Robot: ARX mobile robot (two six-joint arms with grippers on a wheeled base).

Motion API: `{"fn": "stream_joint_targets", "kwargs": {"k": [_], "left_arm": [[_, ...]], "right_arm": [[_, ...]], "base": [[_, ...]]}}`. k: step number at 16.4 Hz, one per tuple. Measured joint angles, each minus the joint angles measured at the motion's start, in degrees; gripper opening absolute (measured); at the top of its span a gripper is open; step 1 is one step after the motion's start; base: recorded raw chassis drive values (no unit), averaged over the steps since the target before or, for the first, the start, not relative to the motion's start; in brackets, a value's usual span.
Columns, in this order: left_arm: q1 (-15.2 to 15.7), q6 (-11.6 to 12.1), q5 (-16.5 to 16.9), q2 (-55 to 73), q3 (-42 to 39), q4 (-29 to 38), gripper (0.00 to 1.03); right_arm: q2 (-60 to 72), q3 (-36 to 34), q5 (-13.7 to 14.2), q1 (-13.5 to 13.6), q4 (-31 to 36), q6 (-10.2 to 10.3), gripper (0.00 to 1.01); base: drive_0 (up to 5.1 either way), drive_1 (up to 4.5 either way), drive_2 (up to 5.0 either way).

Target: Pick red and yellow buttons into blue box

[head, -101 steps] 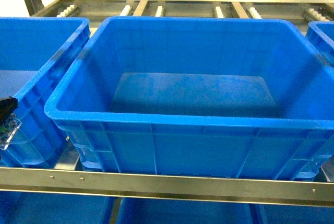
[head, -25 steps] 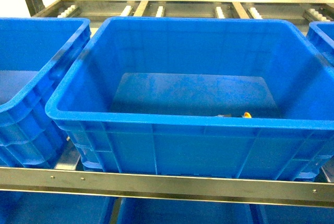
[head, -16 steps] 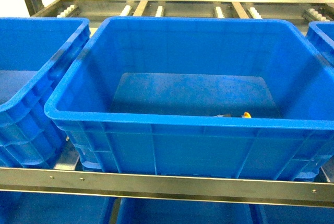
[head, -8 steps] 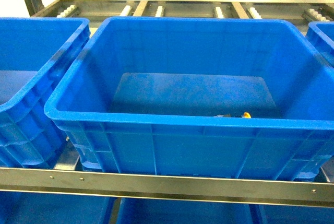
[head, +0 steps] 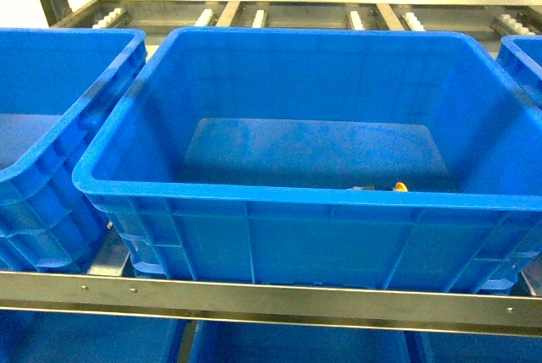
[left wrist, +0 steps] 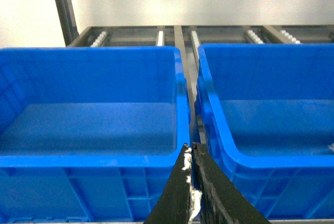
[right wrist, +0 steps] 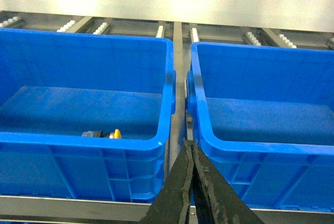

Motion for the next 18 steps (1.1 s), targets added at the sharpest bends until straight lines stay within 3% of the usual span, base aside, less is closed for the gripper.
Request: {"fn": "stream_joint_targets", "kwargs": {"k": [2, 3, 4, 15, 17, 18], "left_arm": [[0.0, 0.0, 0.0, -3.6, 0.0, -3.7, 0.02], [0.0, 0.0, 0.0, -5.2, 0.0, -5.0, 0.02], [0.0, 0.0, 0.0, -7.2, 0.0, -6.3, 0.02], [0.0, 0.0, 0.0, -19.0, 0.0, -18.5, 0.02], [0.0, 0.0, 0.1, -26.8, 0.0, -29.4, 0.02], [0.0, 0.0, 0.1, -28.5, 0.2, -27.6, 0.02]], "right_arm": [[-2.2, 0.0, 0.0, 0.0, -2.8, 0.0, 0.02], [-6.9, 0.0, 0.0, 0.0, -9.9, 0.0, 0.02], [-10.7, 0.1, 0.0, 0.0, -11.0, 0.0, 0.02], [-10.8, 0.0, 0.0, 0.0, -11.3, 0.0, 0.02], [-10.8, 0.0, 0.0, 0.0, -11.3, 0.0, 0.02], [-10.8, 0.0, 0.0, 0.0, -11.3, 0.0, 0.02]], "base": [[0.0, 0.00, 0.0], [0.0, 0.00, 0.0], [0.0, 0.00, 0.0], [0.0, 0.00, 0.0], [0.0, 0.00, 0.0], [0.0, 0.00, 0.0]]}}
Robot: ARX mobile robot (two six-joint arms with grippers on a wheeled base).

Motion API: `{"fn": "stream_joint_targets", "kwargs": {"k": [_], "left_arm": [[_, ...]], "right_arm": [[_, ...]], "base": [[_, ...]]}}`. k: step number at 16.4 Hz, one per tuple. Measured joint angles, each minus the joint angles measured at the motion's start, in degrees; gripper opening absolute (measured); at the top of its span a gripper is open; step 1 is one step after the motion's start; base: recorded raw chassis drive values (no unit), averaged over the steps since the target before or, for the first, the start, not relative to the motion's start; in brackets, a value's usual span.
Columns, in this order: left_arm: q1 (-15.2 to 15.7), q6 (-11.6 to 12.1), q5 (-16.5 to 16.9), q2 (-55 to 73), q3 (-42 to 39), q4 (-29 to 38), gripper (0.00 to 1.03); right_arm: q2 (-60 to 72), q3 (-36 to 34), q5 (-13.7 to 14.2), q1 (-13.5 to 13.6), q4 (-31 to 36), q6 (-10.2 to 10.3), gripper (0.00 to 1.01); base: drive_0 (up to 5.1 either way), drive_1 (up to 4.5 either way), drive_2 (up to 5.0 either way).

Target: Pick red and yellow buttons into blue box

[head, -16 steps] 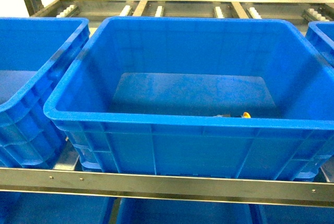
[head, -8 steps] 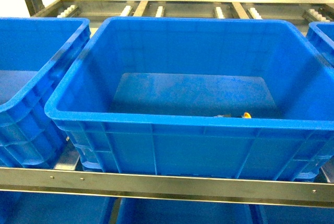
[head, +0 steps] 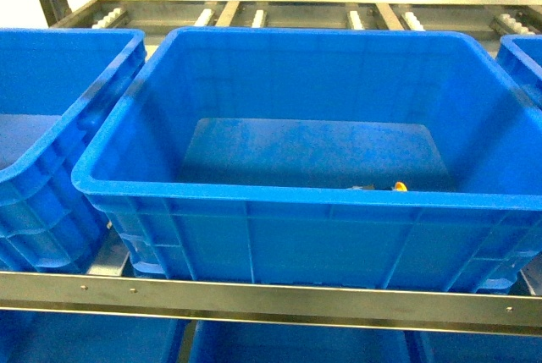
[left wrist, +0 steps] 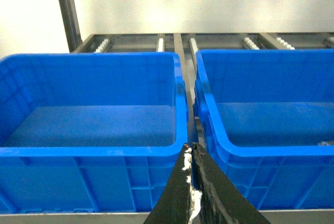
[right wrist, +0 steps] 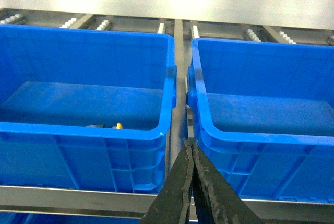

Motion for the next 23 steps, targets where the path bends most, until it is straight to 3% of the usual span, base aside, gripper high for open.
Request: {"fn": "stream_joint_targets", "kwargs": {"k": [12, 20, 21, 23], "left_arm": [[0.0, 0.0, -0.1, -0.1, -0.2, -1.2, 0.02], [0.0, 0.0, -0.1, -0.1, -0.2, -1.2, 0.95], [0.0, 0.0, -0.1, -0.1, -0.2, -1.2, 0.99], [0.0, 0.0, -0.1, -0.1, -0.2, -1.2, 0.98]], "right_arm": [[0.0, 0.0, 0.0, 0.0, 0.0, 0.0, 0.04], [0.0, 0.0, 0.0, 0.0, 0.0, 0.0, 0.99], [0.0, 0.0, 0.0, 0.0, 0.0, 0.0, 0.98], [0.0, 0.0, 0.0, 0.0, 0.0, 0.0, 0.98]], "base": [[0.0, 0.00, 0.0], [0.0, 0.00, 0.0], [0.0, 0.00, 0.0], [0.0, 0.00, 0.0]]}}
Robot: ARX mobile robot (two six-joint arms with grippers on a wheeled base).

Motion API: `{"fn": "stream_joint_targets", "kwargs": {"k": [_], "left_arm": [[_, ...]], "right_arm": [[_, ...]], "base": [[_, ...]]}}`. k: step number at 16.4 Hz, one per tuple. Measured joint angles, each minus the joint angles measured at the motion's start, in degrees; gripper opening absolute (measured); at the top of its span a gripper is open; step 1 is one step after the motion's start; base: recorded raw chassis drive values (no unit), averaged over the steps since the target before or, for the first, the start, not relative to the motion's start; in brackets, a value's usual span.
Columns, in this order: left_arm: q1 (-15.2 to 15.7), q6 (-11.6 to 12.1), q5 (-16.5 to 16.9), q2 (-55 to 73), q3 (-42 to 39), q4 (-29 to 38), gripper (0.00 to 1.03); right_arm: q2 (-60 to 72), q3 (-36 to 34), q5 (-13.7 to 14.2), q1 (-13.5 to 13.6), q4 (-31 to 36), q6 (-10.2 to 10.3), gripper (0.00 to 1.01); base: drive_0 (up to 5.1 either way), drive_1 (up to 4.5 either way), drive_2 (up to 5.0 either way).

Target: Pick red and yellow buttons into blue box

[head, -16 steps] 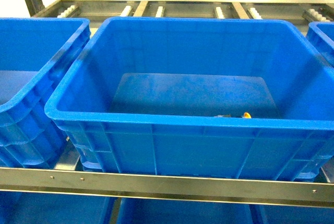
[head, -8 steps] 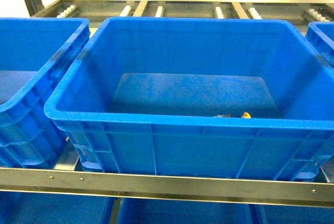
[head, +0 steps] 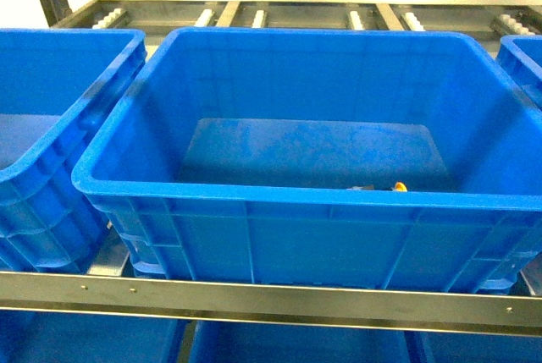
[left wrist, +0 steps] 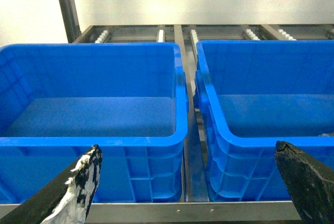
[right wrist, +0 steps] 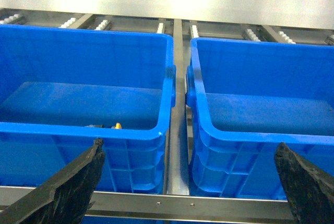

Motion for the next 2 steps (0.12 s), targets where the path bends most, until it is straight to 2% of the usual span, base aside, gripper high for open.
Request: {"fn": "stream_joint_targets", "kwargs": {"k": [2], "left_arm": [[0.0, 0.0, 0.0, 0.0, 0.0, 0.0, 0.98]], "right_arm": [[0.0, 0.0, 0.0, 0.0, 0.0, 0.0, 0.98]], "base": [[0.0, 0.00, 0.0]]}}
